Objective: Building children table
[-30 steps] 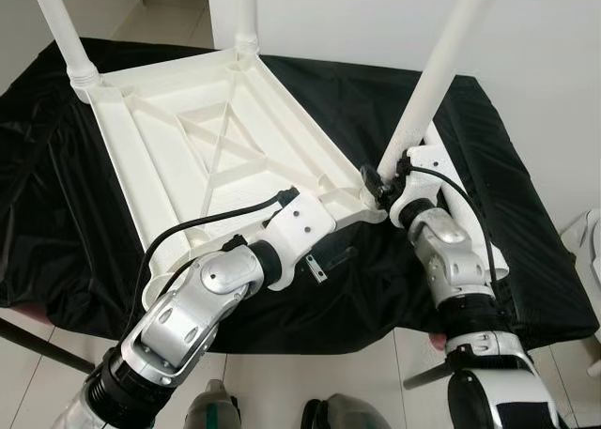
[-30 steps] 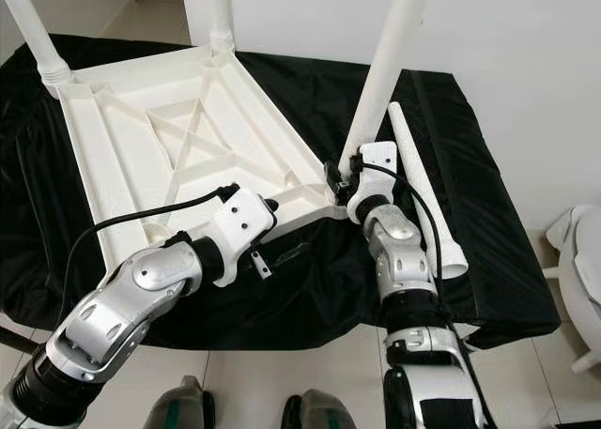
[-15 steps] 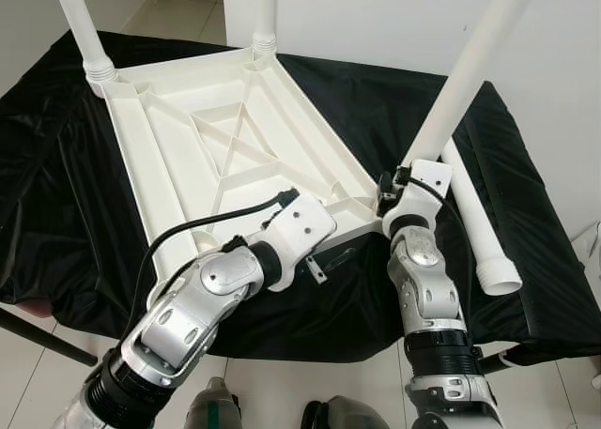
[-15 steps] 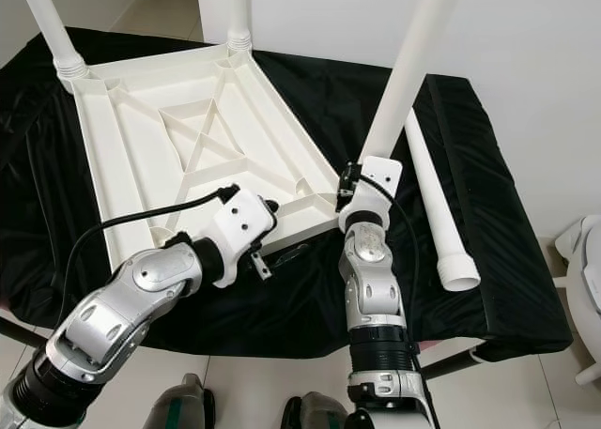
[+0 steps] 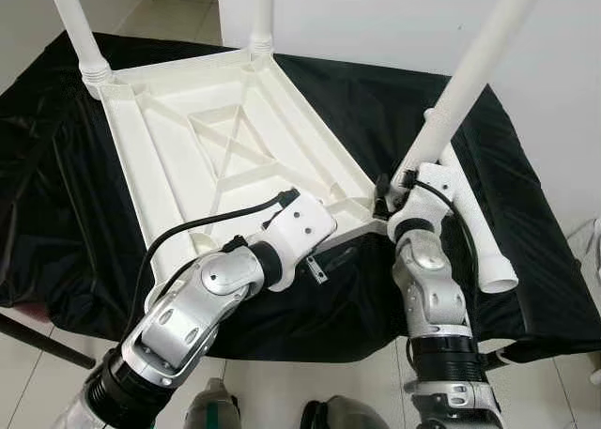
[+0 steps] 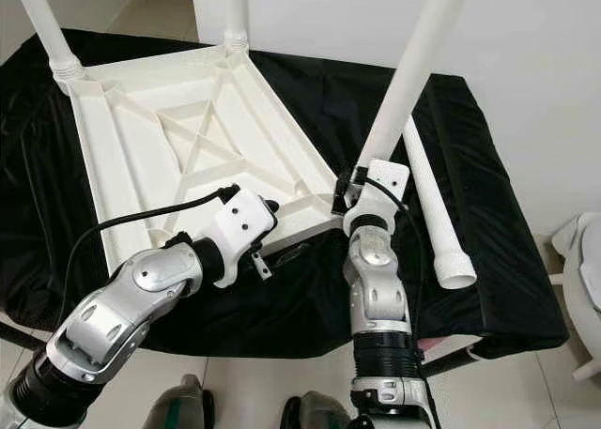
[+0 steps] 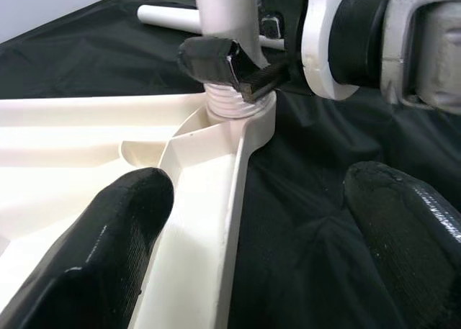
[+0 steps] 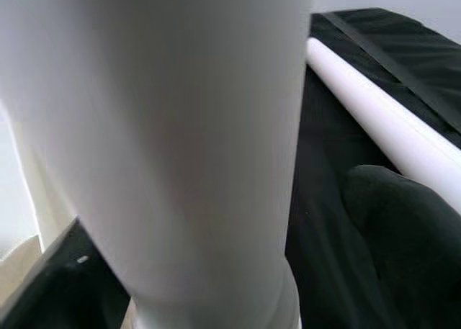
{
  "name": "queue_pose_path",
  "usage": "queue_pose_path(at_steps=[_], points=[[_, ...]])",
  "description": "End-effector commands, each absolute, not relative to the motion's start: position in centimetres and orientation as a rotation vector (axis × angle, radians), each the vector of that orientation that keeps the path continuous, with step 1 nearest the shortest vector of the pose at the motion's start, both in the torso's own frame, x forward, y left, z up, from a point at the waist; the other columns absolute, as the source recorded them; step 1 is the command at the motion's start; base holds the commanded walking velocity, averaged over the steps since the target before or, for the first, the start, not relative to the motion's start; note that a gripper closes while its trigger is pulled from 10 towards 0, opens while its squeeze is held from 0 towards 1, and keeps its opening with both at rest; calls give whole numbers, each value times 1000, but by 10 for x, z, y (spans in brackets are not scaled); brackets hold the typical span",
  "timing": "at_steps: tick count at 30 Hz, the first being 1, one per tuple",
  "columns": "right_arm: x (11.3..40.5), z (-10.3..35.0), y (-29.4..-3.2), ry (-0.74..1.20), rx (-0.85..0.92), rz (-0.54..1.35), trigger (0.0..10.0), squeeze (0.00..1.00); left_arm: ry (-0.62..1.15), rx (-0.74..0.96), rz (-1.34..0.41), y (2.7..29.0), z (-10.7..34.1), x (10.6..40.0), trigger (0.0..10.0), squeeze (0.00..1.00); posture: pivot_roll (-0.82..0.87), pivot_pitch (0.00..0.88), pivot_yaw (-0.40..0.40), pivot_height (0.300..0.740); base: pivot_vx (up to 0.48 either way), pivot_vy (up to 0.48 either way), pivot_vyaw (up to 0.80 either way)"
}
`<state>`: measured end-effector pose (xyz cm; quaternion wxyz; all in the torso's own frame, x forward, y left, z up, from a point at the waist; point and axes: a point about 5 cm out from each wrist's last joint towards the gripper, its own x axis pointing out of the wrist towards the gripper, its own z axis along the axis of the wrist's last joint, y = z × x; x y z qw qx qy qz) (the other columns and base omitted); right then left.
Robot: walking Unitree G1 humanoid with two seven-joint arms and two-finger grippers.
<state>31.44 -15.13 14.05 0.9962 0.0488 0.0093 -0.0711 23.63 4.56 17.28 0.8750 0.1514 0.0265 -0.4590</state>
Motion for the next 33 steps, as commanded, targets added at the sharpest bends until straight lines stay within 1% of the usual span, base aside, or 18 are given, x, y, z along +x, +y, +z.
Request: queue_pose_path(at_steps=[1,3,4,5,7,8,11,12,18,24,25,26,27,28,33], points=[[318,143,-153,8,117,-117,10000,1000,62,316,-1000,43,172,234,10000,0,47,14,-70,740,0,0,0],[320,143,-154,12,124,-97,10000,1000,62,316,-1000,43,172,234,10000,0,47,14,-70,740,0,0,0],[322,144,-154,9,126,-45,10000,816,63,315,-999,43,172,234,10000,0,48,16,-72,740,0,0,0],[326,147,-156,1,125,10,10000,0,63,315,-998,43,172,234,10000,0,48,20,-74,740,0,0,0],[327,149,-157,-6,122,45,10000,0,63,315,-997,43,172,234,10000,0,48,20,-74,740,0,0,0],[329,150,-157,-11,117,98,10000,0,63,315,-996,43,172,234,10000,0,49,21,-74,740,0,0,0],[332,149,-157,3,46,341,10000,0,60,316,-989,44,173,235,10000,0,47,31,-72,740,0,0,0],[332,149,-157,3,46,341,10000,0,60,316,-989,44,173,235,10000,0,47,31,-72,740,0,0,0],[334,142,-167,40,-71,501,10000,0,61,315,-988,44,173,235,10000,0,48,35,-69,740,0,0,0],[339,141,-176,45,-115,535,10000,0,63,317,-989,45,173,235,10000,0,52,37,-69,740,0,0,0],[341,141,-180,46,-124,553,6863,0,64,318,-989,45,173,235,10000,0,52,37,-69,740,0,0,0],[342,142,-183,46,-131,570,6157,0,64,319,-988,45,173,235,10000,0,53,38,-67,740,0,0,0],[343,142,-185,46,-138,579,4902,0,64,319,-988,45,173,235,10000,0,53,38,-67,740,0,0,0],[344,141,-188,50,-157,586,0,0,64,319,-989,45,174,235,10000,0,53,38,-65,740,0,0,0],[347,139,-193,69,-168,587,0,0,64,320,-991,45,174,235,10000,0,53,38,-65,740,0,0,0]])
